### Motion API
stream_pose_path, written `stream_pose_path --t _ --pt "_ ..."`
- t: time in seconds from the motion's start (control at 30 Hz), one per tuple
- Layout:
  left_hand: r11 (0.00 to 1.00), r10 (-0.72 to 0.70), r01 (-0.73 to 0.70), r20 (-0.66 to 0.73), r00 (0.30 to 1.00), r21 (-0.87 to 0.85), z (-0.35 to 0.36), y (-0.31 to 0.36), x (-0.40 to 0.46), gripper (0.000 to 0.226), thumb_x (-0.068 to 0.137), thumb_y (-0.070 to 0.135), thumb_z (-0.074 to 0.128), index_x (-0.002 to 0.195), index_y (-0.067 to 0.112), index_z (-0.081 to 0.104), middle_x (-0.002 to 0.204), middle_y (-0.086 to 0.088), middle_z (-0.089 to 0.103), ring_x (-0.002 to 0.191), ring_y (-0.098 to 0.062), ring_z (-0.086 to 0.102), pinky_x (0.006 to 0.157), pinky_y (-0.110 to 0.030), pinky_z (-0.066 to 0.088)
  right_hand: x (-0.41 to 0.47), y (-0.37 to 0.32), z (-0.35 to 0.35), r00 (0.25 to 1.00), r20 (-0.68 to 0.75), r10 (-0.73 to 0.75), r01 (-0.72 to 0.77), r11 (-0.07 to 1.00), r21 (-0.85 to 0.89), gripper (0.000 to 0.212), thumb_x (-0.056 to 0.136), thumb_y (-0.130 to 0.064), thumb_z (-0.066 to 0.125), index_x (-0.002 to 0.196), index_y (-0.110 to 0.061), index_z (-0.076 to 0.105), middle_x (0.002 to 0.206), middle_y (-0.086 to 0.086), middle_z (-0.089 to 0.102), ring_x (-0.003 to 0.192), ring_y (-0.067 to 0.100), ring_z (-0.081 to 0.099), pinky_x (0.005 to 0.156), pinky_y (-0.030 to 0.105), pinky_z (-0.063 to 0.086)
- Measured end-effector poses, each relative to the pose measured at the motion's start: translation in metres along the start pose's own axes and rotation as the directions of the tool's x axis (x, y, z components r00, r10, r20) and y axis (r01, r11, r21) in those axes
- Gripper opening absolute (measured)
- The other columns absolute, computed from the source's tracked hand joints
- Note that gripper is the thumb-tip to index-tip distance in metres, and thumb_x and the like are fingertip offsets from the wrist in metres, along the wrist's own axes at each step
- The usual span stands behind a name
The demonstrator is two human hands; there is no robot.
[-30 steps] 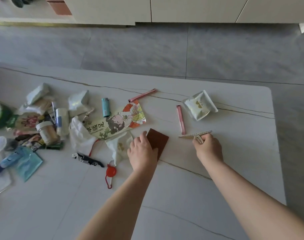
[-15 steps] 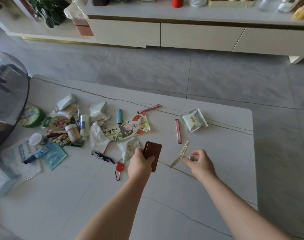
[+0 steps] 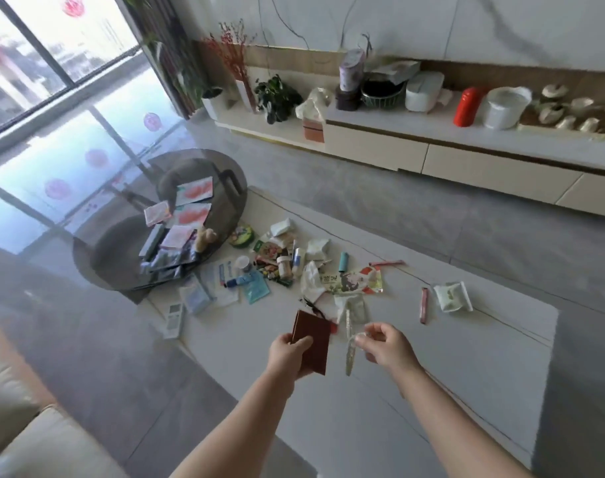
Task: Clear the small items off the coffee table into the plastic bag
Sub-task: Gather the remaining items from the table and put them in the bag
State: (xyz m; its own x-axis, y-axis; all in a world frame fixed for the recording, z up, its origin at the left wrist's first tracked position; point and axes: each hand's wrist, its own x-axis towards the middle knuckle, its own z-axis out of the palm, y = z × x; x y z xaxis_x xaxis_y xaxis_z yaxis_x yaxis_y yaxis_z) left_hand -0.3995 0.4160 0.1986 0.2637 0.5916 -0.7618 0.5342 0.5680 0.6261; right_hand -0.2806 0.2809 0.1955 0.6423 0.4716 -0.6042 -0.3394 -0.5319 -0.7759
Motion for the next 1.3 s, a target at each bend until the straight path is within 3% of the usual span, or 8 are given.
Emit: stream_pose_path --t 0.4,0.47,0.73,0.9,1.0,1.17,1.23,1.3 --pt "0.905 0.014 -0.101 -0.207 0.978 -0.413 -0.219 0.007 -0.087 0.033 0.091 -0.003 0.054 0.124 -0.002 0.052 0.104 -0.023 0.061 0.081 -0.03 0.063 0.058 -0.033 0.056 -0.11 -0.105 0.196 0.933 0.315 -0.173 0.24 0.952 -0.188 0.019 0.087 -0.024 0.065 0.099 -0.012 0.058 0.098 0.006 0.063 0.09 0.023 0.062 0.079 0.038 0.055" --pt "0.884 0.037 -0.148 -0.248 0.968 -0.443 -0.261 0.002 -0.101 0.035 0.092 0.0 0.055 0.126 -0.005 0.052 0.101 -0.022 0.062 0.076 -0.028 0.062 0.066 -0.035 0.053 -0.129 -0.117 0.233 0.917 0.353 -0.183 0.264 0.945 -0.195 0.018 0.087 -0.025 0.065 0.098 -0.012 0.06 0.099 0.006 0.065 0.088 0.022 0.062 0.074 0.035 0.054" --pt "0.803 -0.015 -0.255 -0.446 0.895 -0.539 -0.428 -0.05 -0.143 0.024 0.092 0.008 0.058 0.116 0.005 0.055 0.077 -0.007 0.059 0.06 -0.015 0.053 0.061 -0.026 0.045 -0.195 -0.133 0.381 0.821 0.54 -0.184 0.376 0.886 -0.27 0.034 0.082 -0.024 0.072 0.109 -0.006 0.062 0.105 0.011 0.068 0.095 0.028 0.065 0.084 0.039 0.052" --pt "0.71 -0.108 -0.32 -0.546 0.831 -0.627 -0.504 -0.094 -0.158 0.016 0.091 0.004 0.059 0.105 0.009 0.054 0.078 -0.008 0.061 0.066 -0.019 0.056 0.059 -0.026 0.045 -0.229 -0.128 0.461 0.756 0.642 -0.126 0.358 0.901 -0.244 0.035 0.081 -0.014 0.073 0.108 0.004 0.059 0.088 0.014 0.064 0.063 0.019 0.06 0.055 0.028 0.047" --pt "0.667 -0.186 -0.339 -0.589 0.787 -0.664 -0.533 -0.119 -0.166 0.016 0.089 0.005 0.061 0.104 0.008 0.055 0.081 -0.011 0.063 0.068 -0.022 0.059 0.058 -0.029 0.048 -0.245 -0.124 0.5 0.698 0.714 -0.047 0.35 0.893 -0.283 0.027 0.082 -0.014 0.073 0.101 0.002 0.062 0.078 0.013 0.062 0.062 0.018 0.058 0.054 0.025 0.044" --pt "0.559 -0.321 -0.367 -0.602 0.731 -0.744 -0.567 -0.151 -0.174 0.022 0.087 0.003 0.062 0.109 0.005 0.058 0.106 -0.023 0.066 0.096 -0.038 0.064 0.089 -0.052 0.053 -0.259 -0.119 0.559 0.614 0.788 0.043 0.386 0.855 -0.347 0.013 0.084 -0.015 0.07 0.079 -0.004 0.064 0.06 0.006 0.06 0.051 0.015 0.057 0.047 0.021 0.043" --pt "0.518 -0.366 -0.398 -0.617 0.697 -0.757 -0.577 -0.161 -0.178 0.024 0.086 0.001 0.062 0.11 0.003 0.059 0.103 -0.021 0.067 0.096 -0.038 0.064 0.08 -0.05 0.057 -0.264 -0.119 0.583 0.573 0.815 0.085 0.39 0.847 -0.362 0.014 0.086 -0.016 0.068 0.081 -0.004 0.063 0.06 0.006 0.058 0.047 0.015 0.057 0.045 0.019 0.04" --pt "0.489 -0.414 -0.427 -0.633 0.654 -0.761 -0.588 -0.166 -0.182 0.02 0.087 0.001 0.06 0.107 0.004 0.058 0.094 -0.015 0.066 0.084 -0.033 0.064 0.054 -0.034 0.058 -0.268 -0.121 0.608 0.529 0.842 0.107 0.428 0.823 -0.374 0.016 0.086 -0.021 0.068 0.081 -0.006 0.063 0.061 0.004 0.057 0.05 0.016 0.057 0.047 0.021 0.04"
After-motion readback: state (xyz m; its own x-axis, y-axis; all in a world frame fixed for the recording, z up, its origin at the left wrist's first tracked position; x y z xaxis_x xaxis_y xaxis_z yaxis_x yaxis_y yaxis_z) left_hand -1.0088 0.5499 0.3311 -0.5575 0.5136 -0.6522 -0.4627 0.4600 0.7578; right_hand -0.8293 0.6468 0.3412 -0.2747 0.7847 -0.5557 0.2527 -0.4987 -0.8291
